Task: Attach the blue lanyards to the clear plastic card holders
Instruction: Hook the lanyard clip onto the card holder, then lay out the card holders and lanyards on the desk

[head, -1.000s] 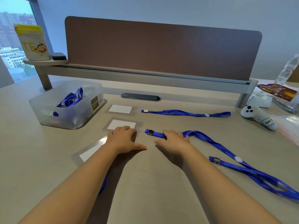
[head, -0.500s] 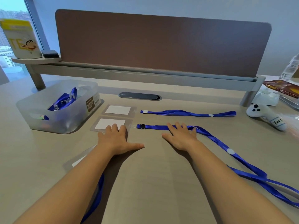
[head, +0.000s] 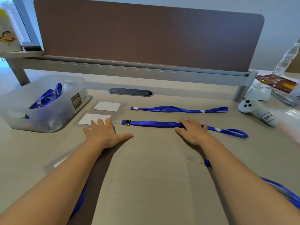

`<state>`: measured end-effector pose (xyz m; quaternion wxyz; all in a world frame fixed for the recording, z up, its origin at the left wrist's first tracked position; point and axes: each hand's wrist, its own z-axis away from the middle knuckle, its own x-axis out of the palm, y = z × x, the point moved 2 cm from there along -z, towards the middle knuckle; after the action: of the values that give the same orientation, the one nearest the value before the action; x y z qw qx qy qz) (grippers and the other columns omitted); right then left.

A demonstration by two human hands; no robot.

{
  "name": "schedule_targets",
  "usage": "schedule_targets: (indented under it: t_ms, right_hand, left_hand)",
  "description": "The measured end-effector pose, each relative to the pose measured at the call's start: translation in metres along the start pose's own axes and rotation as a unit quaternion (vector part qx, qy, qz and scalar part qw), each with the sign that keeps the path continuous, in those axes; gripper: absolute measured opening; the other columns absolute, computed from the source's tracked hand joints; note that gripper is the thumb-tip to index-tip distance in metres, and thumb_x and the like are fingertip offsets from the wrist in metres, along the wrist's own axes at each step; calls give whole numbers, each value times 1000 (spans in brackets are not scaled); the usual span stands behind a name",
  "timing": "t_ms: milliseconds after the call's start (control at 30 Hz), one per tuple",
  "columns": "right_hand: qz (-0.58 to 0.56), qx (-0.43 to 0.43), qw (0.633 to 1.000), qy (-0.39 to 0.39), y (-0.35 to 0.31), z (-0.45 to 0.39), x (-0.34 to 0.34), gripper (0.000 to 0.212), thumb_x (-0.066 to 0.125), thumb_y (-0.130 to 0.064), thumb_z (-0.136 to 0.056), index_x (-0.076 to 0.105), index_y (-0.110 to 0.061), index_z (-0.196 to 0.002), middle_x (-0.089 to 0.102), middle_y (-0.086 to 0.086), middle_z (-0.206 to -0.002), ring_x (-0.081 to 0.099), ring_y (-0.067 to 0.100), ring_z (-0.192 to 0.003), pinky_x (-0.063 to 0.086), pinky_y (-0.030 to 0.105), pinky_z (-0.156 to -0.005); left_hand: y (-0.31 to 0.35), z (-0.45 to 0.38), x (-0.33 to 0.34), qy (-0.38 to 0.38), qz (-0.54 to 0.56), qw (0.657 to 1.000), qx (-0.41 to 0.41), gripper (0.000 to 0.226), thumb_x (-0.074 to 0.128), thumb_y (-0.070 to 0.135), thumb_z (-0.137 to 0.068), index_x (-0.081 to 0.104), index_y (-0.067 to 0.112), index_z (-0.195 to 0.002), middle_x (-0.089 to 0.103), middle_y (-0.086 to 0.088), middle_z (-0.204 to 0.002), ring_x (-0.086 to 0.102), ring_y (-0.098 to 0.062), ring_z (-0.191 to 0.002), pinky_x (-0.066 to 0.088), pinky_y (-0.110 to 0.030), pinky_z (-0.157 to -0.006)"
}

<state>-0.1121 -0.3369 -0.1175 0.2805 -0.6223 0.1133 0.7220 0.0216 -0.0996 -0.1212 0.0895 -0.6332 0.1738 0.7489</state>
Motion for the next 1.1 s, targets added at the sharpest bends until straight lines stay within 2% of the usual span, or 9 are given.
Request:
schedule_targets:
  t_ms: [133, 267, 367, 433, 600, 800, 933, 1033, 1100]
  right_hand:
    - [22, 6, 1000, 2, 0, 2, 2, 62, 30, -52, -90, 18, -25, -145, 18, 6, -155, 12, 29, -143, 10, 57, -116]
    - [53, -1, 997, 64, -9, 20, -7, 63, 34, -49, -91, 18, -21, -145, 14, 9, -157, 16, 31, -143, 15, 53, -115]
    - [7, -27, 990, 141, -33, 38, -15, 44, 43, -41, -90, 46, -13, -125, 51, 13, -133, 50, 28, -117, 43, 43, -98]
    - [-37, -46, 989, 139, -57, 53, -15, 37, 45, -37, -91, 53, -10, -114, 59, 11, -118, 55, 25, -103, 49, 39, -89]
    - [-101, -100, 989, 50, -113, 92, 7, 48, 42, -34, -93, 41, -11, -135, 44, 10, -142, 46, 26, -126, 40, 40, -104]
    - [-195, -117, 974, 3, -157, 111, 26, 45, 45, -31, -93, 44, -11, -133, 48, 8, -139, 47, 23, -125, 39, 36, -103]
    - [-228, -140, 963, -5, -178, 103, 32, 47, 46, -27, -93, 37, -16, -138, 43, 8, -144, 44, 23, -129, 37, 35, -105]
    - [-131, -185, 974, -8, -194, 93, 40, 49, 39, -36, -95, 29, -29, -142, 32, 6, -150, 34, 26, -134, 31, 41, -109]
    - [-27, -200, 979, -14, -202, 87, 44, 46, 33, -44, -94, 34, -33, -139, 33, 5, -148, 32, 28, -133, 30, 42, -107]
  left_hand:
    - [1, 4, 0, 0, -14, 1000, -3, 103, 41, 80, -62, 17, 13, -136, 16, -16, -151, 8, -37, -139, 17, -57, -112]
    - [-2, 16, -9, 52, 4, 998, 46, 91, 47, 72, -68, 25, 12, -133, 26, -15, -147, 21, -34, -135, 25, -54, -111]
    - [-5, 33, -20, 63, 75, 991, 89, 77, 56, 56, -74, 29, 13, -132, 32, -12, -144, 27, -31, -131, 31, -47, -108]
    - [-12, 51, -26, 63, 114, 986, 103, 71, 59, 49, -76, 31, 13, -132, 34, -11, -143, 30, -29, -130, 33, -45, -105]
    - [-47, 91, -31, 63, 179, 978, 86, 66, 63, 38, -77, 34, 13, -131, 39, -10, -142, 37, -28, -128, 37, -44, -103]
    - [-97, 106, -23, 3, 211, 977, 14, 60, 60, 40, -79, 38, 12, -128, 46, -14, -136, 46, -31, -121, 41, -43, -99]
    - [-110, 104, -14, -38, 174, 984, 18, 52, 61, 49, -74, 48, 24, -119, 53, -9, -128, 49, -28, -114, 44, -44, -98]
    - [-109, 99, -12, -44, 130, 989, 50, 47, 56, 51, -77, 51, 29, -118, 50, -5, -131, 44, -27, -117, 41, -47, -101]
    - [-108, 95, -13, -41, 100, 992, 62, 45, 51, 50, -81, 49, 31, -121, 46, -5, -135, 40, -28, -121, 38, -48, -103]
